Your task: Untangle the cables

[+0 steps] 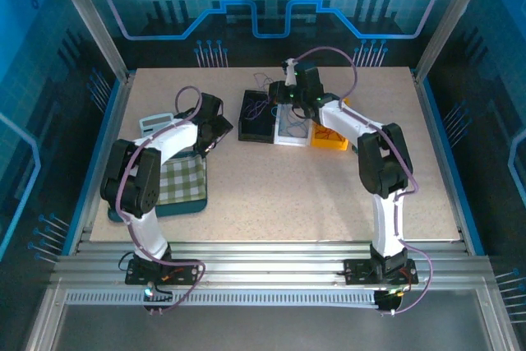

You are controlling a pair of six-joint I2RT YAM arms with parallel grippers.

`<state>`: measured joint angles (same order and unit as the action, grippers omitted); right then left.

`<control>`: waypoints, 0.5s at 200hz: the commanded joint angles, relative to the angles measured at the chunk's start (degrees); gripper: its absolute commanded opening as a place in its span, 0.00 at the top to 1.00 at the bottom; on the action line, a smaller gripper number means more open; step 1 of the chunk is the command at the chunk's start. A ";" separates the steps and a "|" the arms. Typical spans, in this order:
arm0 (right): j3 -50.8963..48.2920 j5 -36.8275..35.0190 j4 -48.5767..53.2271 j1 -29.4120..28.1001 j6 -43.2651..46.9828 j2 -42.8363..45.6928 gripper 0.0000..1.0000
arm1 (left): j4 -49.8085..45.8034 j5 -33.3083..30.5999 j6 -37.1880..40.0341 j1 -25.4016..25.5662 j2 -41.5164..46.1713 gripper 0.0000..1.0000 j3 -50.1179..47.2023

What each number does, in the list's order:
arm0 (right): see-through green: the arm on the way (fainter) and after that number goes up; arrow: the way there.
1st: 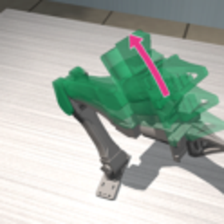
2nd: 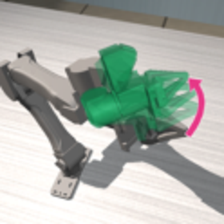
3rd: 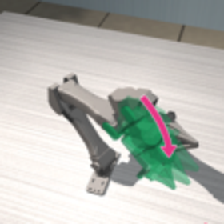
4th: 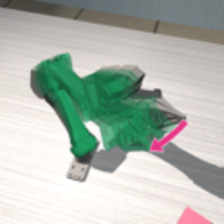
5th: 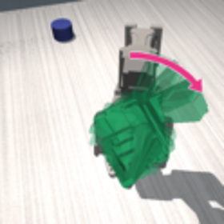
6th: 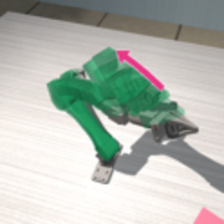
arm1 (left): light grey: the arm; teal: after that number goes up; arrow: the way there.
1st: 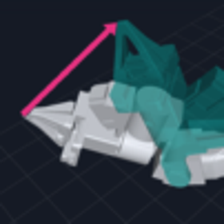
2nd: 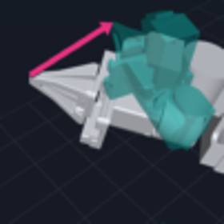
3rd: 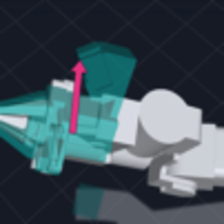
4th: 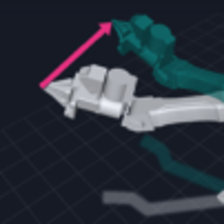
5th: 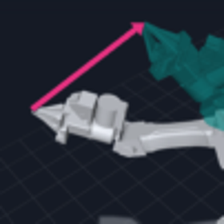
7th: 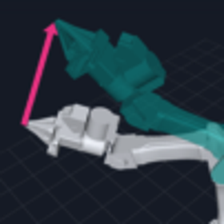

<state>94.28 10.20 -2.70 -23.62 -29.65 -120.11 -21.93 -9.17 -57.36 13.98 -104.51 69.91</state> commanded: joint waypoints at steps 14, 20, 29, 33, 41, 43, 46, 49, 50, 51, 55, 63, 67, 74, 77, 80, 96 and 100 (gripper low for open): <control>5.71 -5.18 6.40 -0.74 2.03 -4.29 0.95 | -0.04 0.28 -0.62 -0.62 0.33 0.14 -0.17; 6.33 -5.98 6.96 -0.93 2.30 -4.86 0.95 | -0.13 0.29 -0.59 -0.70 0.30 0.14 -0.09; 7.22 -7.05 7.35 -1.27 3.25 -5.57 0.94 | -0.22 0.29 -0.49 -0.78 0.36 0.14 -0.04; 7.71 -7.74 7.70 -1.41 3.66 -5.81 0.94 | -0.29 0.34 -0.42 -0.79 0.35 0.14 -0.08; 8.69 -8.78 8.57 -1.79 4.65 -6.45 0.95 | -0.43 0.29 -0.37 -0.88 0.51 0.14 -0.05; 8.94 -8.90 8.69 -1.90 4.88 -6.60 0.94 | -0.53 0.29 -0.38 -0.88 0.53 0.14 -0.04; 9.31 -9.08 8.94 -2.05 5.32 -6.88 0.94 | -0.61 0.20 -0.25 -0.93 0.53 0.14 -0.08; 9.80 -9.13 9.28 -2.18 5.81 -7.17 0.94 | -0.67 0.20 -0.21 -0.96 0.58 0.14 -0.11; 9.92 -9.14 9.42 -2.25 5.95 -7.29 0.94 | -0.66 0.20 -0.21 -0.97 0.60 0.14 -0.12; 9.98 -9.14 9.57 -2.32 6.07 -7.40 0.94 | -0.70 0.16 -0.25 -0.97 0.61 0.14 -0.12; 10.78 -9.22 10.24 -2.54 6.63 -7.75 0.94 | -0.72 0.16 -0.14 -0.97 0.62 0.14 -0.15; 12.08 -9.35 11.49 -2.94 7.74 -8.52 0.94 | -0.82 0.12 -0.13 -1.06 0.71 0.14 -0.21; 12.65 -9.40 12.13 -3.21 8.31 -8.91 0.94 | -0.81 0.12 -0.19 -1.10 0.71 0.14 -0.32; 13.25 -9.60 13.13 -3.64 9.17 -9.28 0.94 | -0.77 0.25 -0.13 -1.15 0.62 0.14 -0.39; 13.40 -9.68 13.48 -3.77 9.52 -9.41 0.94 | -0.76 0.25 -0.16 -1.19 0.62 0.14 -0.39; 13.45 -9.84 13.69 -3.94 9.85 -9.48 0.94 | -0.77 0.29 -0.14 -1.23 0.58 0.14 -0.45; 12.95 -10.41 14.70 -4.76 11.41 -9.44 0.94 | -0.61 0.38 -0.12 -1.31 0.45 0.14 -0.56; 12.82 -10.84 14.96 -5.00 11.60 -9.35 0.94 | -0.57 0.38 -0.16 -1.32 0.44 0.14 -0.56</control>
<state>105.62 1.63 8.08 -26.76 -22.17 -128.64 -21.98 -9.15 -57.32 13.32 -104.51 69.91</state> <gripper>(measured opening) 0.062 0.859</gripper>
